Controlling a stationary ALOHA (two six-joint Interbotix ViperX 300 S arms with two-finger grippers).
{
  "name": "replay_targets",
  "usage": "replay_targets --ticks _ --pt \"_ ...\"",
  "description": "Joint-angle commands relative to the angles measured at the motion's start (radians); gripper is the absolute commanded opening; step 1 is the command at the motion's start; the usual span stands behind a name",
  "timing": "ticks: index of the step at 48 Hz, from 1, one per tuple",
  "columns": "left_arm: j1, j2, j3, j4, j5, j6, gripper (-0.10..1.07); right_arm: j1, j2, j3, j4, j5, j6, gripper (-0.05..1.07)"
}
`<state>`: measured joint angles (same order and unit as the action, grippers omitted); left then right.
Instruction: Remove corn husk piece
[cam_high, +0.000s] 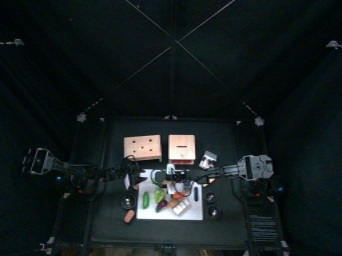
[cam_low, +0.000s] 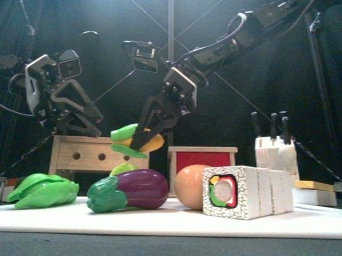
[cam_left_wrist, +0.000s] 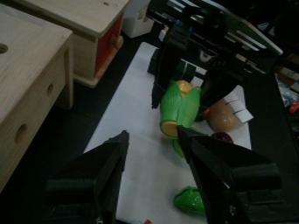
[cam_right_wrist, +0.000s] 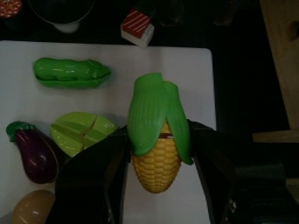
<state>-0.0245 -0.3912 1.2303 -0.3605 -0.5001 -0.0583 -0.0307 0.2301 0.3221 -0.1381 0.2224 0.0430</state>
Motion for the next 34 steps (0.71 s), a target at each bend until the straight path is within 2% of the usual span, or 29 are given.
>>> replay_targets --ticks 1,7,11,18,22,34 --pt "-0.003 -0.003 -0.020 0.002 -0.006 0.000 0.85 -0.005 -0.040 -0.023 0.000 -0.003 0.002 0.67" --pt "-0.005 -0.003 -0.035 0.009 -0.006 0.008 0.85 -0.005 -0.038 -0.023 0.000 -0.003 0.002 0.67" --pt "-0.006 -0.003 -0.057 0.049 -0.005 0.011 0.85 -0.005 -0.040 -0.026 0.000 -0.003 0.002 0.67" --pt "-0.028 0.000 -0.101 0.242 -0.006 0.012 0.85 -0.005 -0.040 -0.028 0.000 -0.003 0.000 0.67" --pt "-0.026 0.005 -0.112 0.322 -0.006 0.005 0.86 -0.005 -0.040 -0.026 0.000 -0.005 0.000 0.67" --pt "-0.031 0.049 -0.130 0.342 -0.005 0.025 0.89 -0.005 -0.040 -0.028 0.000 -0.005 0.000 0.67"
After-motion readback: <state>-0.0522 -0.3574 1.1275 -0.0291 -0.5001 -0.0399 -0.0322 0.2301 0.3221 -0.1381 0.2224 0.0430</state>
